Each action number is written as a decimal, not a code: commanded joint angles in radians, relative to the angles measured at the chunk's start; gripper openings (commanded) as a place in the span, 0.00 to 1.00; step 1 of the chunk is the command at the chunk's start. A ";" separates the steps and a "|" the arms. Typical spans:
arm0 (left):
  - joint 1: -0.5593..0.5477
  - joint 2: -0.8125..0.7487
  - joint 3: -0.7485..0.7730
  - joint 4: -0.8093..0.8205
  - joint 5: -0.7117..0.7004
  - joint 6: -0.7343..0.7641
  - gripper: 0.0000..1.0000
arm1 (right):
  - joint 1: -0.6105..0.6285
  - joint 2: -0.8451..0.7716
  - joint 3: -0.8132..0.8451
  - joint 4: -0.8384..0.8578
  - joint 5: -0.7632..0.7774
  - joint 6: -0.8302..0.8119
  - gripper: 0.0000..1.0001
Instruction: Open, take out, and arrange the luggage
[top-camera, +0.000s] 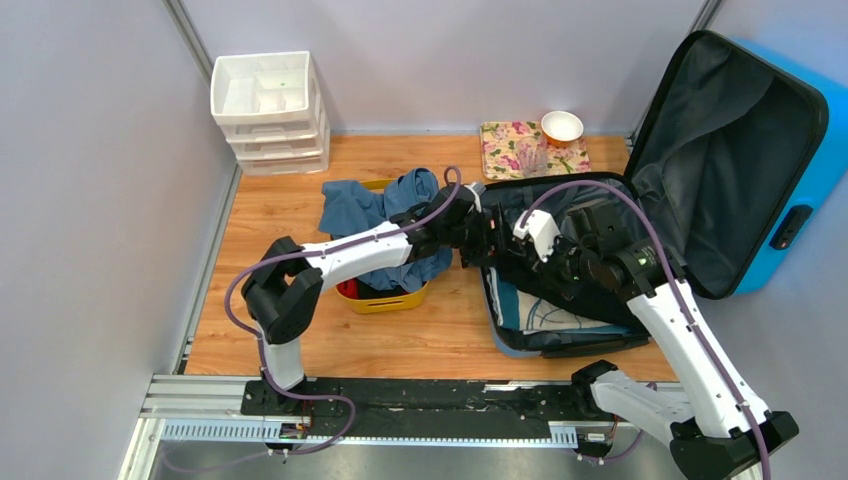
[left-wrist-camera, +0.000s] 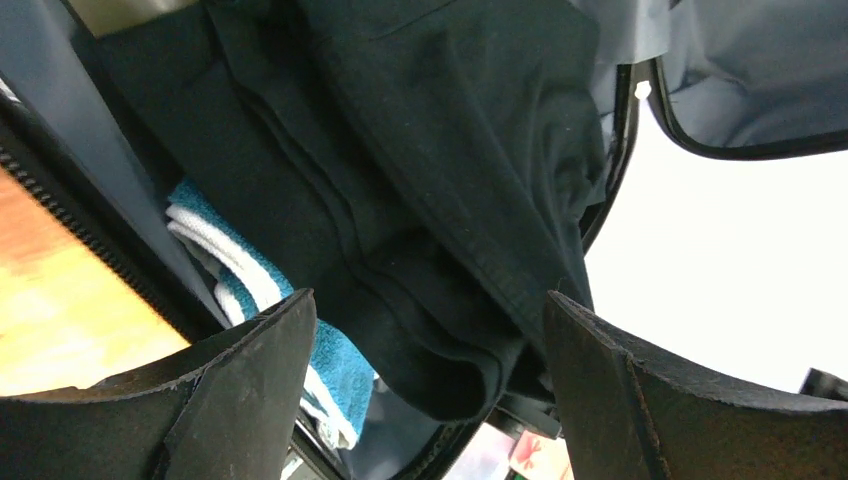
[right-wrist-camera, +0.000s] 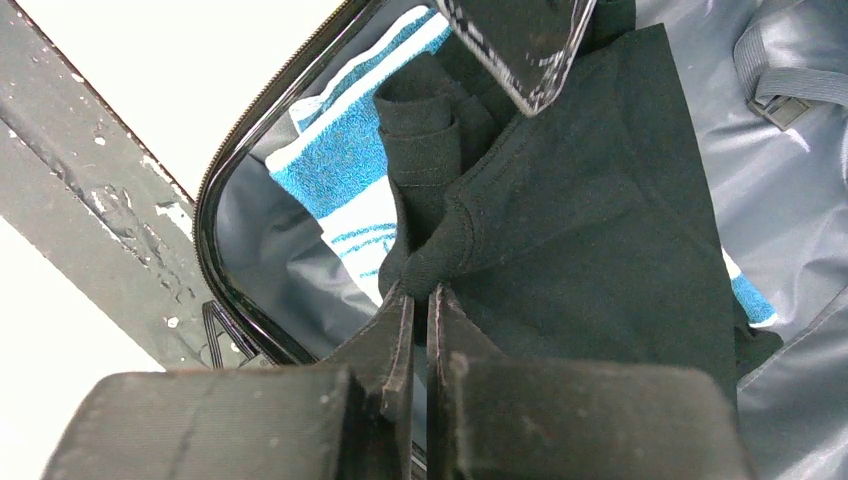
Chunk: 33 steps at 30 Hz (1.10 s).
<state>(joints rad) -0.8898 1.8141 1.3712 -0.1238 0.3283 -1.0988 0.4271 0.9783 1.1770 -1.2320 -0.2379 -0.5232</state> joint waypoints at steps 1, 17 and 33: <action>-0.038 0.051 0.072 0.030 0.015 -0.092 0.90 | -0.011 -0.018 0.059 0.020 -0.034 0.005 0.00; -0.080 0.155 0.143 0.092 0.012 -0.211 0.91 | -0.048 -0.053 0.115 0.009 -0.113 0.002 0.00; -0.087 0.223 0.169 0.236 0.037 -0.315 0.91 | -0.048 -0.066 0.092 0.006 -0.244 0.014 0.00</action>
<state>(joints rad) -0.9661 2.0220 1.4860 0.0288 0.3450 -1.3792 0.3798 0.9321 1.2446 -1.2572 -0.3748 -0.5232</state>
